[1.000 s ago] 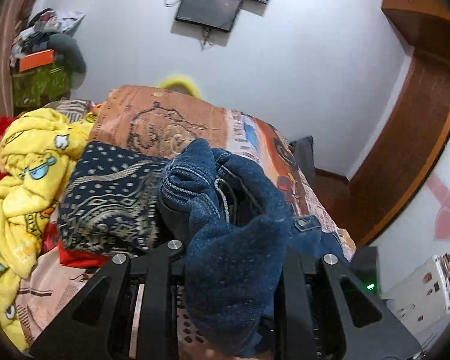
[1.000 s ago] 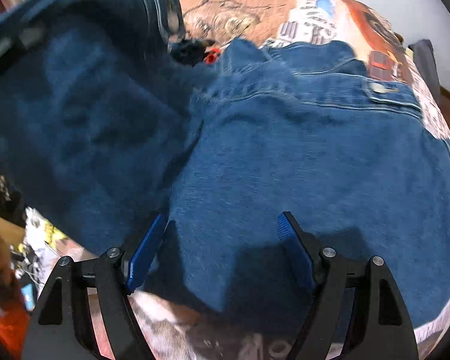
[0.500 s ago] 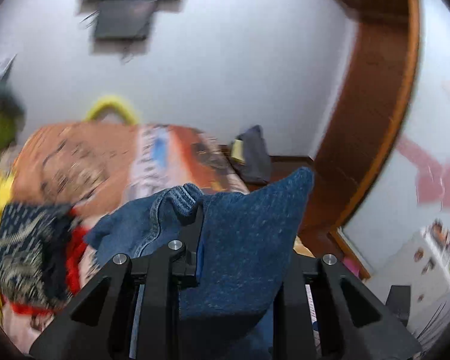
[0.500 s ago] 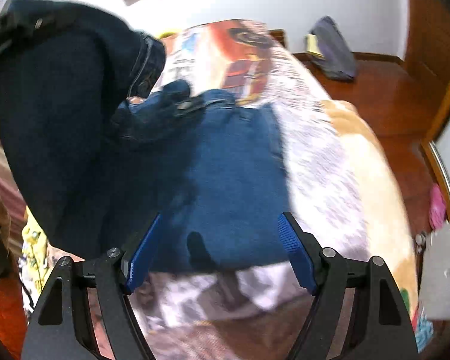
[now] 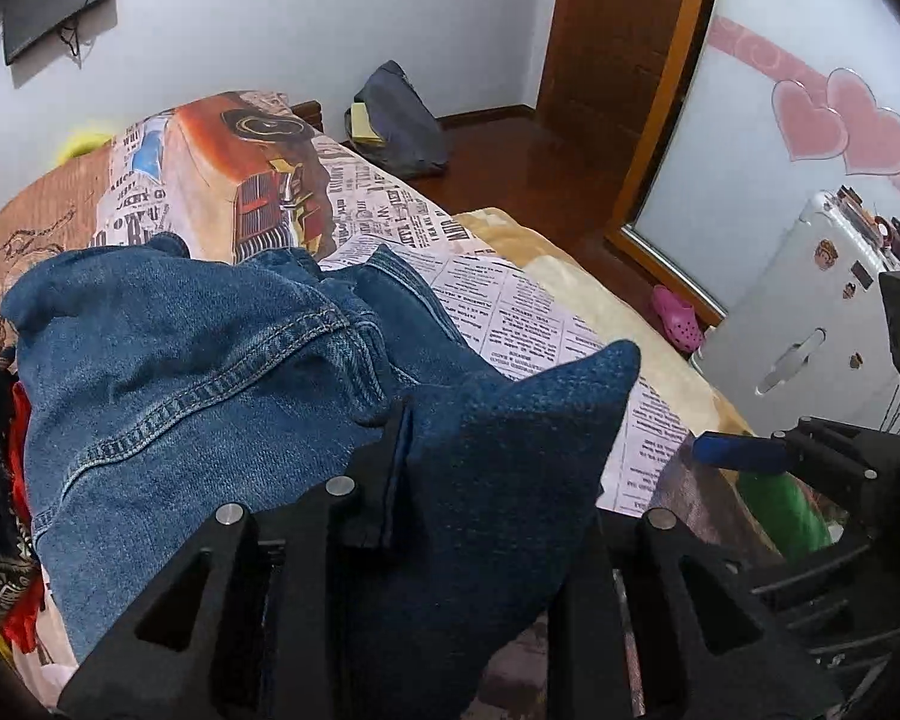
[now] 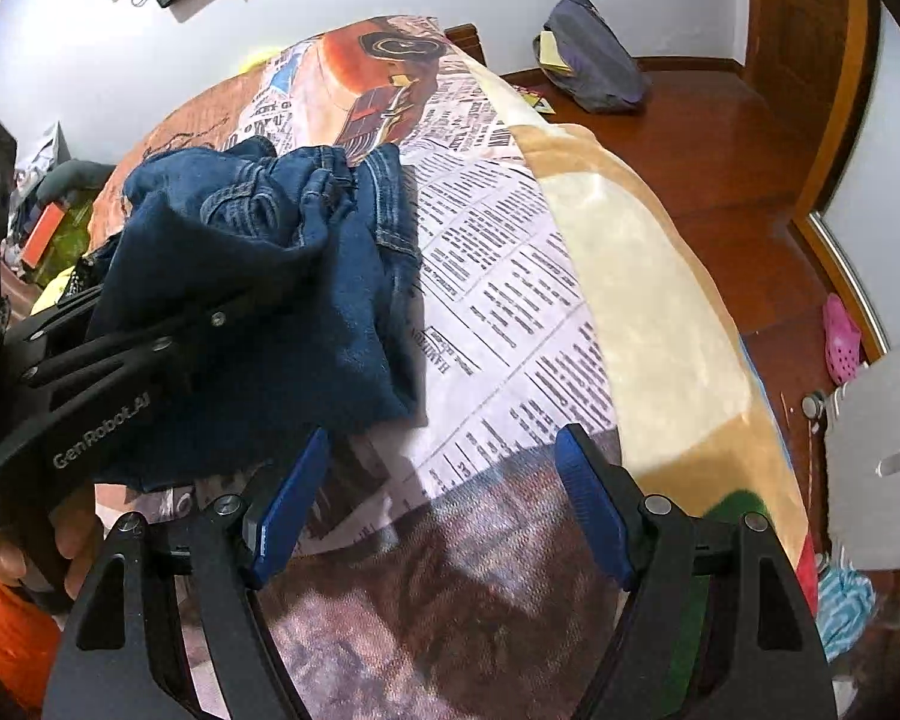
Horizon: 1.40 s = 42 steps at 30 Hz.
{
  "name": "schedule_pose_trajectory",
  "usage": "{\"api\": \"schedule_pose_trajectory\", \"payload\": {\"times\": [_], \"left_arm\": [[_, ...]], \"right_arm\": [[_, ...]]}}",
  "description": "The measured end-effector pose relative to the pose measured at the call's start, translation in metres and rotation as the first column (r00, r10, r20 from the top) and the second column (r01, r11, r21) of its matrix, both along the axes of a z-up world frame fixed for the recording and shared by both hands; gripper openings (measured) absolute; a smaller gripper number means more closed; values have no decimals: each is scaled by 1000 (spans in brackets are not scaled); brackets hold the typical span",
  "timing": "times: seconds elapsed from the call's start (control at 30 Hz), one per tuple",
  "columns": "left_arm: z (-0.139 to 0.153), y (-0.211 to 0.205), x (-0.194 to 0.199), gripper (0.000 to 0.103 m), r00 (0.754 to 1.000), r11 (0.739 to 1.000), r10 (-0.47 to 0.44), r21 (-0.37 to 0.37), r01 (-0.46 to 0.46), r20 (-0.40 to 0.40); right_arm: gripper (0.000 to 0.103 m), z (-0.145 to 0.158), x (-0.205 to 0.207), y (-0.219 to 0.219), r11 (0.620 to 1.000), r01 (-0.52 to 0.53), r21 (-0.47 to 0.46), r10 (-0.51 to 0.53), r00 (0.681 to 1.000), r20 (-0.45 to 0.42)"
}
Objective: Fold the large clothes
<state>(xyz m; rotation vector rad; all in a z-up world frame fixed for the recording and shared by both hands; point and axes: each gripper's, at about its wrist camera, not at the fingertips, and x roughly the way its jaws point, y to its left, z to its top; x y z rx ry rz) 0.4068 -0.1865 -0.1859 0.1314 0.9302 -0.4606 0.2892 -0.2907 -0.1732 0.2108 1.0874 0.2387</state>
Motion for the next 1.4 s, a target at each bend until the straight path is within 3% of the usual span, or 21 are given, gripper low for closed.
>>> {"api": "schedule_pose_trajectory", "payload": {"times": [0.13, 0.2, 0.23, 0.27, 0.33, 0.43, 0.6, 0.73, 0.9, 1.1, 1.17, 1.2, 1.23, 1.3, 1.33, 1.4], "left_arm": [[15, 8, 2, 28, 999, 1000, -9, -20, 8, -34], [24, 15, 5, 44, 999, 999, -14, -44, 12, -41], [32, 21, 2, 63, 998, 995, -27, -95, 22, -56], [39, 27, -2, 74, 998, 988, -37, -153, 28, -60], [54, 39, -11, 78, 999, 977, -29, -210, 23, -25], [73, 60, -20, 88, 998, 985, 39, -169, -29, 56], [73, 107, -26, 95, 967, 982, 186, 4, -190, 176], [41, 149, -18, 96, 955, 956, 278, 63, -285, 101], [-8, 180, -16, 96, 945, 946, 324, 42, -322, -48], [-38, 199, -19, 103, 913, 911, 385, -102, -400, -133], [-41, 202, -21, 103, 911, 906, 389, -118, -405, -140], [-40, 202, -21, 103, 912, 908, 387, -116, -403, -135], [-38, 200, -19, 103, 914, 911, 384, -109, -398, -129], [-32, 194, -18, 103, 921, 921, 375, -73, -383, -102], [-25, 194, -22, 103, 925, 925, 371, -57, -376, -87], [-16, 189, -21, 103, 929, 930, 367, -1, -368, -40]], "right_arm": [[75, 5, -5, -4, 1000, 14, 16, -15, 1000, 10], [75, 13, -8, -3, 1000, 16, 19, -16, 1000, 24], [75, 15, -8, -4, 1000, 15, 22, -15, 999, 31], [75, 16, -7, -4, 1000, 12, 25, -13, 999, 35], [75, 24, -8, -4, 999, 5, 47, -7, 999, 50], [75, 36, -6, 0, 996, -11, 94, 4, 997, 75], [75, 47, 10, 15, 987, -62, 149, 47, 994, 100], [75, 38, 33, 37, 979, -111, 173, 101, 993, 66], [75, 10, 63, 62, 965, -158, 209, 169, 985, -35], [77, -10, 96, 87, 953, -221, 207, 244, 965, -95], [74, -9, 101, 93, 951, -240, 195, 262, 961, -93], [68, -6, 100, 94, 949, -250, 193, 270, 959, -84], [54, -3, 99, 96, 942, -273, 198, 290, 955, -64], [45, 4, 95, 97, 936, -291, 196, 306, 951, -47], [33, 8, 92, 97, 938, -295, 180, 305, 952, -30], [25, 20, 85, 97, 944, -305, 128, 306, 952, 18]]}}
